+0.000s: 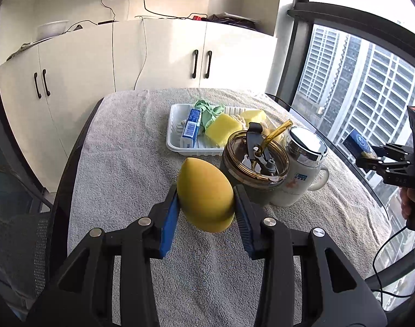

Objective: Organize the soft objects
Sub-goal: 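Lift and carry the egg sponge and tissue pack over the white tray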

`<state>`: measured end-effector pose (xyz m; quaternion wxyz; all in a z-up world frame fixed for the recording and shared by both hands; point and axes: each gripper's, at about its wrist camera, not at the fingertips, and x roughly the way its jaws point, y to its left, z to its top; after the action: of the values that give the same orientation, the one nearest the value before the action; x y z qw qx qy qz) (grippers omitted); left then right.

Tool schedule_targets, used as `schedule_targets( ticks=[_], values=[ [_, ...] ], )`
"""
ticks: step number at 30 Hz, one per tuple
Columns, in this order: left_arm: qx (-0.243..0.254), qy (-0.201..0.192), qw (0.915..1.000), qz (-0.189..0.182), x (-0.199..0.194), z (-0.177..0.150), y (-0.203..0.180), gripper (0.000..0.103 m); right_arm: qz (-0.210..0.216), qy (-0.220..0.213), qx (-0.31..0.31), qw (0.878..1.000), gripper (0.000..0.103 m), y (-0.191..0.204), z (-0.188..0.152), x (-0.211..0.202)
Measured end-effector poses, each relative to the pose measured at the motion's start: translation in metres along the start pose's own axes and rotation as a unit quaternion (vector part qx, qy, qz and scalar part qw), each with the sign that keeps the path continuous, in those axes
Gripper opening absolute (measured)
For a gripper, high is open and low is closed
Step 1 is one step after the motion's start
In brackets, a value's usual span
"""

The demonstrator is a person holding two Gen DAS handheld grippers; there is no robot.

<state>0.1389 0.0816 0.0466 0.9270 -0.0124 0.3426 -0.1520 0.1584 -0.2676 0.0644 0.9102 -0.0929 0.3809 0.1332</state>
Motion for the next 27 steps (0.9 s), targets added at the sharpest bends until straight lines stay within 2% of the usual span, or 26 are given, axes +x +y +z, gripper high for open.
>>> schedule_targets(
  ticks=[7,17,22,27],
  values=[
    [0.028,-0.009,0.9994,0.017,0.022,0.057,0.023,0.037,0.002,-0.013,-0.02,1.0,0.055,-0.026,0.05,0.018],
    [0.072,0.006,0.9972,0.019,0.09,0.131,0.026,0.037,0.031,0.0,-0.058,0.998,0.056,-0.03,0.124,0.075],
    [0.085,0.026,0.996,0.008,0.129,0.152,0.025,0.037,0.049,0.02,-0.074,0.996,0.056,-0.024,0.143,0.113],
    [0.096,0.049,0.9942,-0.002,0.162,0.154,0.025,0.037,0.067,0.032,-0.093,0.993,0.056,-0.014,0.152,0.145]
  ],
)
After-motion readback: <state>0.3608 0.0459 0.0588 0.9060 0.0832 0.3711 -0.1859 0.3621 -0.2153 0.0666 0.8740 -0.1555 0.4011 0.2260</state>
